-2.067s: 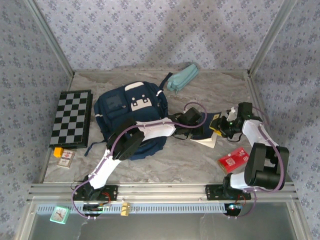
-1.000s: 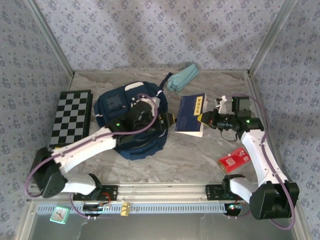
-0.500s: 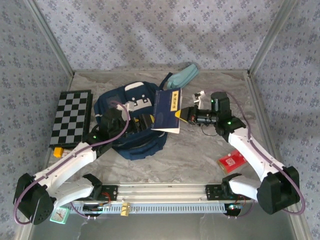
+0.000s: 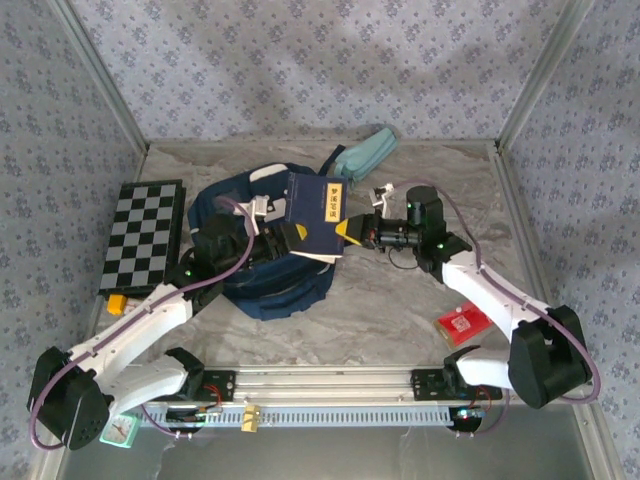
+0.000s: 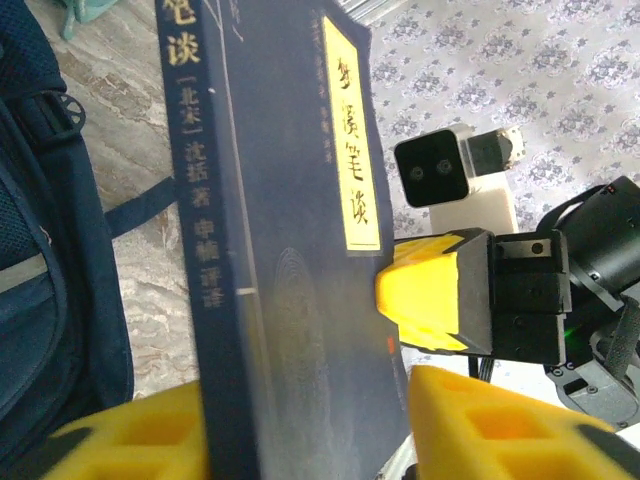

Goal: Pack books, pencil case, and school supplies into a backpack

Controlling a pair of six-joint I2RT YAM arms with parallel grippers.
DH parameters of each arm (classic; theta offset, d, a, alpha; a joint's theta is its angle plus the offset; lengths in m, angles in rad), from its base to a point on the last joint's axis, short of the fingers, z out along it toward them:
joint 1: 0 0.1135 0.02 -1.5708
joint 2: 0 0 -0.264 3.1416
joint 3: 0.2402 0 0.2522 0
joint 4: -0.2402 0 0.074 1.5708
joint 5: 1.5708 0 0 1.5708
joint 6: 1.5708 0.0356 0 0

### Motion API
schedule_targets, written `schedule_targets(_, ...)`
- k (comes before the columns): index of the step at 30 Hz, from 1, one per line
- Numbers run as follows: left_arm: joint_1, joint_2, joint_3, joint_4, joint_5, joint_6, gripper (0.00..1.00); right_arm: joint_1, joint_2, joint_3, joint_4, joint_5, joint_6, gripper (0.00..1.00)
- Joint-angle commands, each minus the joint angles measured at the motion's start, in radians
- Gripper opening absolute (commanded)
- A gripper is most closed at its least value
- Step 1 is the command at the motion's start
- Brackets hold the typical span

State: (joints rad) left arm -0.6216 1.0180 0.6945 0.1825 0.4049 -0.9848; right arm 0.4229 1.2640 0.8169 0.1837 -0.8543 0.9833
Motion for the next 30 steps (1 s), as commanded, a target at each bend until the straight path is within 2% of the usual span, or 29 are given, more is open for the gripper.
schedule_targets(1, -0.001, -0.008, 0.009, 0.074, 0.048, -0.005, 0.34, -0.005, -0.002, 0.005, 0.019, -0.036, -0.03, 0.04)
schedule_targets(4, -0.001, -0.001, 0.012, 0.073, 0.045, -0.012, 0.22, -0.007, -0.004, 0.021, -0.031, -0.031, -0.061, 0.08)
schedule_targets(7, 0.0, 0.011, 0.016, 0.086, 0.044, -0.021, 0.13, -0.01, -0.005, 0.019, -0.049, -0.033, -0.07, 0.19)
schedule_targets(8, -0.001, 0.014, 0.018, 0.088, 0.04, -0.026, 0.11, -0.014, -0.006, 0.021, -0.067, -0.032, -0.077, 0.25)
schedule_targets(10, 0.0, 0.023, 0.016, 0.13, 0.041, -0.047, 0.07, -0.025, -0.014, 0.011, -0.11, -0.008, -0.083, 0.5)
schedule_targets(12, -0.003, 0.034, 0.015, 0.175, 0.04, -0.072, 0.04, -0.032, -0.022, -0.007, -0.106, 0.008, -0.066, 0.71)
schedule_targets(13, -0.007, 0.042, 0.018, 0.196, 0.038, -0.084, 0.03, -0.031, -0.019, -0.015, -0.088, 0.009, -0.051, 0.78)
schedule_targets(15, -0.014, 0.063, 0.035, 0.213, 0.038, -0.093, 0.01, -0.023, -0.003, -0.013, -0.061, -0.006, -0.03, 0.84)
schedule_targets(17, -0.025, 0.081, 0.053, 0.226, 0.032, -0.096, 0.0, -0.009, 0.016, -0.001, -0.036, -0.022, -0.009, 0.87)
schedule_targets(22, -0.047, 0.127, 0.096, 0.187, -0.008, -0.075, 0.0, 0.01, 0.033, -0.015, 0.233, -0.073, 0.158, 0.87)
schedule_targets(27, -0.047, 0.127, 0.097, 0.118, -0.067, -0.05, 0.0, -0.004, 0.005, -0.019, 0.238, -0.08, 0.171, 0.84)
schedule_targets(30, -0.047, 0.128, 0.095, 0.081, -0.083, -0.035, 0.0, -0.016, -0.017, -0.022, 0.219, -0.078, 0.16, 0.74)
